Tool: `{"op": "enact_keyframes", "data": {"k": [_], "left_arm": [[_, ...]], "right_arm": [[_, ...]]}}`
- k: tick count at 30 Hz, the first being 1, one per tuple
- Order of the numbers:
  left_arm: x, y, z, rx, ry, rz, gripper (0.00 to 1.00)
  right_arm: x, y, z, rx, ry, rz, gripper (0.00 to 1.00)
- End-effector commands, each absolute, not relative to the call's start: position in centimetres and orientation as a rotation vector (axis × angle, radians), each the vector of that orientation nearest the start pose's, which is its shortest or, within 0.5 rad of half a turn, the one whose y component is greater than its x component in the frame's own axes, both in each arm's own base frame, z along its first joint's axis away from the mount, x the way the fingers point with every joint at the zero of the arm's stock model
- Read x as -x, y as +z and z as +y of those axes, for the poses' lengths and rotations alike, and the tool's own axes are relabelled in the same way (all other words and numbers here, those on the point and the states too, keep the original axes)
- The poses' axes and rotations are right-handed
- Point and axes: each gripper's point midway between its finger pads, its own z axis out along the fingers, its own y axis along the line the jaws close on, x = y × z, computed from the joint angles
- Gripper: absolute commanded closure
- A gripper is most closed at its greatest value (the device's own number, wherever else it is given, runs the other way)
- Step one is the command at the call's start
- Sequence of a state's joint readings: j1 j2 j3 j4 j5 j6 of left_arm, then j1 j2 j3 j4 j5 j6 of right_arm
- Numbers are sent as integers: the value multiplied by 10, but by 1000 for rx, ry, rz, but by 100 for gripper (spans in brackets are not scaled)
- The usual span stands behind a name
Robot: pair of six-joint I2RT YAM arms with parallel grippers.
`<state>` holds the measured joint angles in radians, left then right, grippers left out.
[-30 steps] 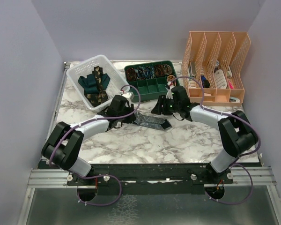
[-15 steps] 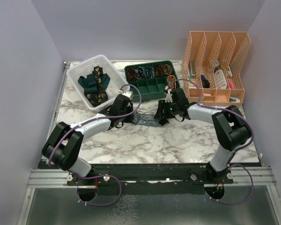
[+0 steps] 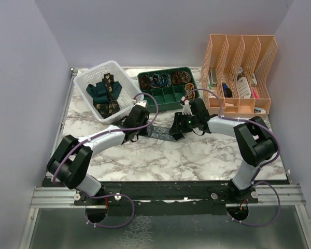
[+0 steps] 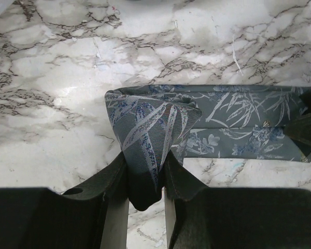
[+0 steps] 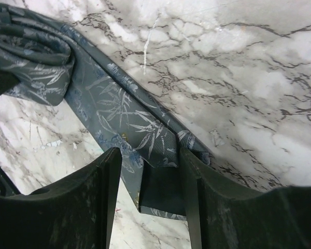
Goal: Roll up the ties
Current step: Roll the tie at the center of the board.
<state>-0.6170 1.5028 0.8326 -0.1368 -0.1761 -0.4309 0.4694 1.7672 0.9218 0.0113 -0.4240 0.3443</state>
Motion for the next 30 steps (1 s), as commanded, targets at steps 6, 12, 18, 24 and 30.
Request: {"op": "enact_keyframes", "data": {"k": [6,12,18,24,30], "left_arm": [[-323,79,-209,-90,-172,2326,93],[-314,75,-214,-193,-59,2307,93],[-310,72,-207,-292,139,2274,94],[-311,74,-203,-340,289,2248,95],[-315,77,-200,-310,441,2187,96]], "right_arm": [[-289,19,260,363,994,2516,47],[-284,18,260,333,1016,2516,47],[-285,21,261,309,1018,2505,47],[-285,20,259,290,1010,2506,47],[-281,22,260,287,1037,2501,47]]}}
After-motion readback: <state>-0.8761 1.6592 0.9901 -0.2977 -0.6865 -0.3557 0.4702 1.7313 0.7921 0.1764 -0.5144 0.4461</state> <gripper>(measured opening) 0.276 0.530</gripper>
